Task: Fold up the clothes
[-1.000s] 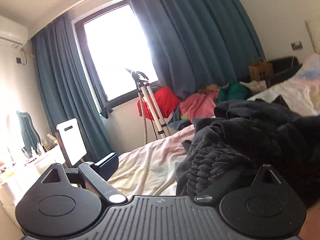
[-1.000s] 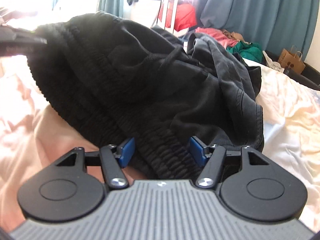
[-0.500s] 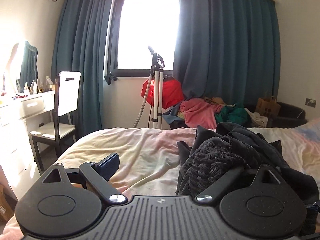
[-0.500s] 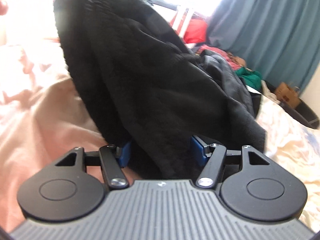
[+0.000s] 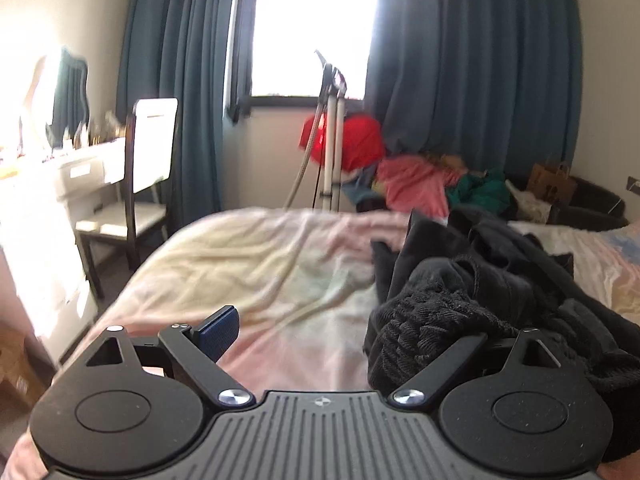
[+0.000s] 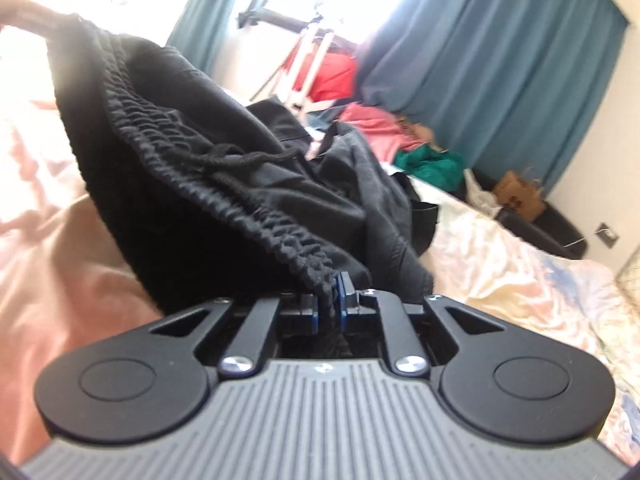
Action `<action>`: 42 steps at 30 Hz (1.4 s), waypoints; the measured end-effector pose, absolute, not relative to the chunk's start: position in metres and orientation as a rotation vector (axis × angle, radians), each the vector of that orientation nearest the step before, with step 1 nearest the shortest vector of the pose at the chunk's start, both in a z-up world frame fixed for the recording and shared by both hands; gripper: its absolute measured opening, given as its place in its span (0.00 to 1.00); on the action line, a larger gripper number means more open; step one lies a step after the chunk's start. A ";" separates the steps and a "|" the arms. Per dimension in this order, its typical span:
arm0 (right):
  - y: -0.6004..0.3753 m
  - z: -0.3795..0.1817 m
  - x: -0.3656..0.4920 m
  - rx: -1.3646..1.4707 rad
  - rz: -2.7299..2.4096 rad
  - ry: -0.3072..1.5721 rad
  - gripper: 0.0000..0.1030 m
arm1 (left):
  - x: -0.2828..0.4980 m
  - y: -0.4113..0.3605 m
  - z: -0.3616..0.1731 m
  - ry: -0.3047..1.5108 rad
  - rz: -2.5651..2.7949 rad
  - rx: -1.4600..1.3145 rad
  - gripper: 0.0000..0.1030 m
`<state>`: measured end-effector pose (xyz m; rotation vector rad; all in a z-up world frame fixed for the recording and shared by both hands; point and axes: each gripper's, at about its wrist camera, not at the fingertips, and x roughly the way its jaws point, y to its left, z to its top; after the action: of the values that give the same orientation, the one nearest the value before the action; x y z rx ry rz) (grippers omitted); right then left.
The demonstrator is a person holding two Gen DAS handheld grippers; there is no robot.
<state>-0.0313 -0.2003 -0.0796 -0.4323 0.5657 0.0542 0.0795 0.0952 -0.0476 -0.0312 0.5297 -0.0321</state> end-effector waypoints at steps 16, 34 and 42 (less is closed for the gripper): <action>-0.264 -0.069 -0.038 0.104 0.216 0.752 0.20 | 0.083 0.113 -0.065 0.844 -0.116 -0.018 0.90; -0.283 -0.105 0.025 0.134 -0.055 0.737 0.56 | 0.091 0.095 -0.066 0.695 -0.190 0.002 0.95; -0.301 -0.143 0.052 0.293 -0.063 0.877 0.82 | 0.102 0.091 -0.090 0.702 -0.215 0.072 0.95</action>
<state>0.0520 -0.3009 -0.1428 0.2929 0.8766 -0.0632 0.1022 0.0906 -0.0902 0.0723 0.7020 -0.2149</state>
